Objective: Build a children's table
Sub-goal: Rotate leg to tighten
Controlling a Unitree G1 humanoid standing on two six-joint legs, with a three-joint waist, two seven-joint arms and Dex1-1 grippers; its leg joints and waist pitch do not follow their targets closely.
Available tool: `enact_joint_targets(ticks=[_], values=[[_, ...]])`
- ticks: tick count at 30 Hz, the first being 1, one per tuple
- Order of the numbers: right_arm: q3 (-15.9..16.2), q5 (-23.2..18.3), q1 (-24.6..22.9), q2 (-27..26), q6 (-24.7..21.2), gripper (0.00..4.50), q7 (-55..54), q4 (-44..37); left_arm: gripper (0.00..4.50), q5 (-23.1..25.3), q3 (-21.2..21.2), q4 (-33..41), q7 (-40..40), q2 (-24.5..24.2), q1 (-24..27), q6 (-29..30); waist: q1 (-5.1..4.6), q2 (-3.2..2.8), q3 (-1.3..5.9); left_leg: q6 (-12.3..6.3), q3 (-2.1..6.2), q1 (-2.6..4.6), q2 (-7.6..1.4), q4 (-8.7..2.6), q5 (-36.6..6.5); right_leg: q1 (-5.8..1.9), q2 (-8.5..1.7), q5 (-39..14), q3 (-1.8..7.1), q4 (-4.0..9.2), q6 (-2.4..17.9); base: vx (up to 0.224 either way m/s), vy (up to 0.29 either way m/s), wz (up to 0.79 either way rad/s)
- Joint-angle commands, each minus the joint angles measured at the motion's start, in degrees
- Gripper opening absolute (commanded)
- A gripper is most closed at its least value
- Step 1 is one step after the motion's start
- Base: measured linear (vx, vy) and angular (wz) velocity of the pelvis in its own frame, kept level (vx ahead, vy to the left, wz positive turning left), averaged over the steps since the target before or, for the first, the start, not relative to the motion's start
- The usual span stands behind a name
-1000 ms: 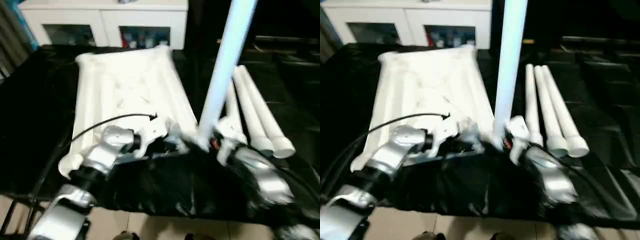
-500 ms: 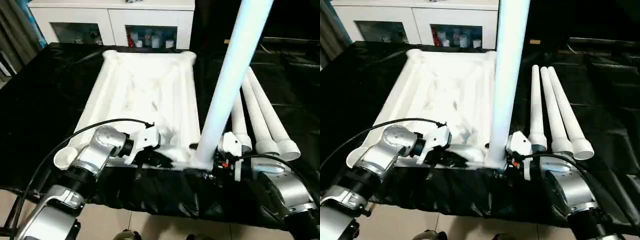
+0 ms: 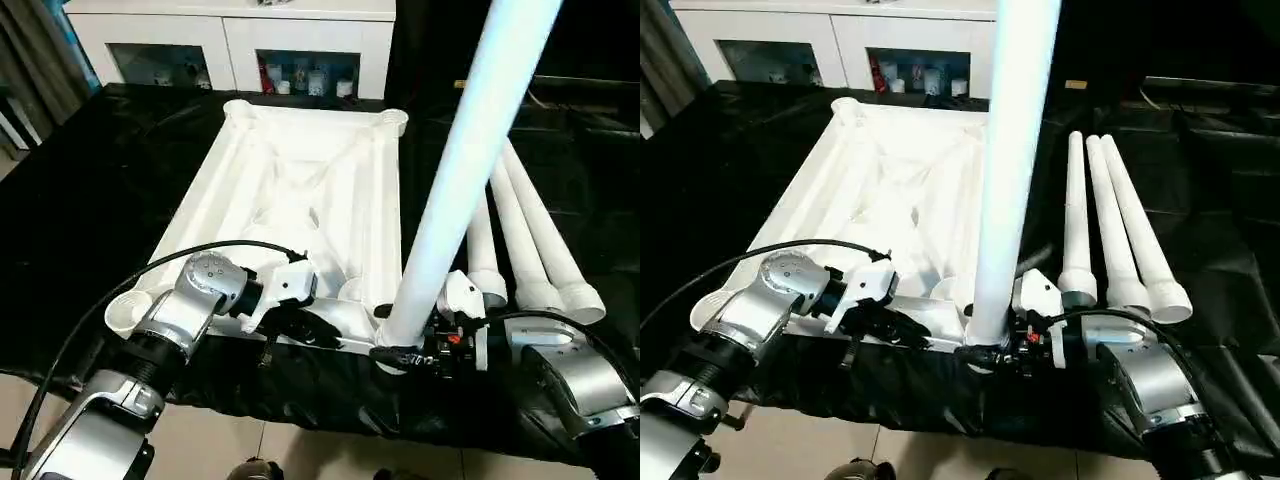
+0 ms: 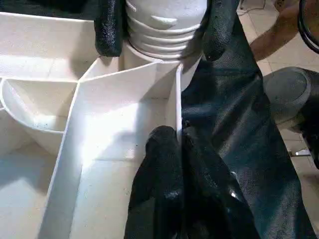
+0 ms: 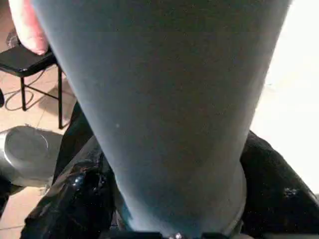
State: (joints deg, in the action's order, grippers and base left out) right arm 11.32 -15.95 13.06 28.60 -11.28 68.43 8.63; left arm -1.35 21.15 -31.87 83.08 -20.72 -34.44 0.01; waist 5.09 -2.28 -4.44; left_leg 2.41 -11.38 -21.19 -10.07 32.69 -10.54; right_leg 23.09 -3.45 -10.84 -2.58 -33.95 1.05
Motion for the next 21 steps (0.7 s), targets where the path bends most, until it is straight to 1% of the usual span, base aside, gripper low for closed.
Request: enact_joint_targets(ticks=[1,3,4,5,6,7,8,9,10,11,12,14,15,16,18,19,20,21], values=[[-1.5,-1.6,-0.5,-2.3,-2.3,2.80,-3.8,0.7,0.00,2.0,1.5,-1.4,-1.9,0.9,-0.6,-0.6,-0.26,0.45,3.16,-5.28,1.48,0.57,-3.58,-3.35,-9.8,-2.73,-4.90,-9.6,2.60,4.05,14.0,0.000,0.000,0.00],[-2.7,-1.1,0.0,-4.4,-2.0,2.78,-7.7,1.8,0.00,3.2,1.2,-2.9,-5.3,1.8,-1.4,0.3,-0.41,0.51,2.96,-4.42,1.53,0.66,-3.46,-3.51,-11.3,-2.58,-4.95,-12.9,2.59,4.44,13.4,0.000,0.000,0.00],[-3.3,-0.3,0.2,-6.1,-1.4,2.77,-11.2,2.8,0.00,3.5,0.5,-4.2,-8.8,3.1,-2.2,1.0,-0.51,0.49,2.85,-3.61,1.58,0.86,-3.39,-3.61,-12.7,-2.44,-5.03,-16.2,2.64,4.78,12.6,0.000,0.000,0.00],[-3.7,1.7,0.8,-8.1,-0.8,2.76,-16.1,4.5,0.00,3.8,-0.3,-5.2,-12.6,4.7,-3.2,2.0,-0.67,0.51,2.71,-2.62,1.66,0.97,-3.38,-3.77,-14.0,-2.32,-5.10,-19.1,2.69,5.00,11.9,0.000,0.000,0.00],[-3.7,1.7,0.8,-8.1,-0.8,2.76,-16.1,4.5,0.00,3.8,-0.3,-5.2,-12.6,4.7,-3.2,2.0,-0.80,0.52,2.71,-2.12,1.72,1.06,-3.37,-3.83,-14.3,-2.24,-5.11,-20.1,2.71,5.13,11.6,0.000,0.000,0.00],[-3.9,2.7,1.1,-9.0,-0.4,2.76,-18.6,5.6,0.00,4.1,-0.6,-5.8,-14.5,5.4,-3.7,2.3,-0.84,0.53,2.71,-1.98,1.75,1.07,-3.26,-3.82,-14.6,-2.29,-5.15,-20.9,2.68,5.27,11.3,0.000,0.000,0.00],[-4.3,4.0,1.5,-10.9,-0.1,2.76,-22.8,7.2,0.00,4.4,-1.0,-6.3,-17.0,6.7,-4.2,3.1,-1.23,0.74,2.78,-1.43,1.97,0.76,-3.29,-3.99,-14.3,-2.51,-5.06,-20.5,2.68,5.09,10.8,0.000,0.000,0.00],[-4.5,4.3,1.6,-11.5,0.0,2.76,-24.1,7.7,0.00,4.5,-1.1,-6.4,-17.8,7.1,-4.4,3.5,-1.39,0.70,2.79,-1.37,1.96,0.73,-3.27,-4.00,-14.2,-2.46,-5.07,-19.8,2.72,4.99,10.9,0.000,0.000,0.00],[-4.8,5.0,1.8,-12.9,0.1,2.75,-27.1,8.7,0.00,4.6,-1.4,-6.5,-19.7,8.2,-4.7,4.4,-1.80,0.63,2.74,-1.34,1.88,0.82,-3.18,-3.94,-14.6,-2.27,-5.02,-19.3,2.75,5.08,11.3,0.000,0.000,0.00],[-5.1,6.1,2.0,-15.1,-0.2,2.75,-31.6,9.9,0.00,4.9,-1.7,-6.3,-22.5,9.7,-4.9,5.7,-2.05,0.35,2.92,-1.47,1.95,0.69,-3.11,-3.90,-14.0,-2.53,-5.05,-18.0,2.73,4.90,11.6,0.000,0.000,0.00],[-5.2,6.4,2.1,-15.7,-0.4,2.75,-32.8,10.2,0.00,5.0,-1.8,-6.2,-23.4,10.1,-4.9,6.1,-2.34,0.53,2.87,-1.75,1.81,0.68,-3.10,-3.80,-13.7,-2.40,-4.96,-16.8,2.81,5.00,11.8,0.000,0.000,0.00],[-5.7,6.6,2.3,-17.3,-0.2,2.75,-35.6,11.0,0.00,5.1,-2.2,-6.1,-25.6,11.2,-4.8,7.0,-2.37,0.55,2.96,-2.43,1.77,0.65,-2.99,-3.71,-13.0,-2.56,-4.92,-15.9,2.78,4.98,11.9,0.000,0.000,0.00],[-6.1,6.9,2.5,-18.3,-0.5,2.75,-37.3,11.2,0.00,5.2,-2.4,-6.1,-26.8,11.8,-4.7,7.3,-2.41,0.49,2.95,-2.57,1.72,0.66,-3.01,-3.69,-12.9,-2.50,-4.93,-15.6,2.81,4.98,12.0,0.000,0.000,0.00],[-6.4,7.4,2.6,-19.3,-0.2,2.75,-39.1,11.5,0.00,5.4,-2.6,-6.1,-28.5,12.5,-4.6,7.7,-2.50,0.32,2.95,-2.64,1.72,0.61,-3.03,-3.70,-13.0,-2.48,-4.87,-15.1,2.79,4.99,12.2,0.000,0.000,0.00],[-6.6,8.3,2.7,-20.2,0.1,2.75,-41.1,11.8,0.00,5.6,-2.8,-6.2,-29.6,13.1,-4.5,7.9,-2.50,0.39,2.89,-2.69,1.79,0.62,-3.02,-3.78,-13.2,-2.54,-4.83,-15.3,2.71,5.00,12.1,0.000,0.000,0.00],[-6.4,9.4,2.9,-20.9,0.8,2.75,-43.0,12.5,0.00,5.7,-2.8,-5.7,-30.5,13.9,-3.9,8.1,-2.54,0.29,2.85,-2.54,1.79,0.63,-3.09,-3.84,-13.5,-2.40,-4.87,-15.6,2.76,4.98,12.1,0.000,0.000,0.00],[-6.4,9.4,2.9,-20.9,0.8,2.75,-43.0,12.5,0.00,5.7,-2.8,-5.7,-30.5,13.9,-3.9,8.1,-2.61,0.30,2.88,-2.48,1.85,0.61,-3.05,-3.86,-13.7,-2.53,-4.88,-16.0,2.69,5.04,11.9,0.000,0.000,0.00],[-6.5,9.7,3.0,-21.8,1.9,3.31,-44.0,13.0,0.00,5.7,-2.7,-5.4,-31.2,14.4,-3.5,8.3,-2.63,0.29,2.88,-2.50,1.86,0.61,-3.10,-3.90,-13.8,-2.51,-4.90,-16.0,2.73,5.07,11.8,0.000,0.000,0.00]])
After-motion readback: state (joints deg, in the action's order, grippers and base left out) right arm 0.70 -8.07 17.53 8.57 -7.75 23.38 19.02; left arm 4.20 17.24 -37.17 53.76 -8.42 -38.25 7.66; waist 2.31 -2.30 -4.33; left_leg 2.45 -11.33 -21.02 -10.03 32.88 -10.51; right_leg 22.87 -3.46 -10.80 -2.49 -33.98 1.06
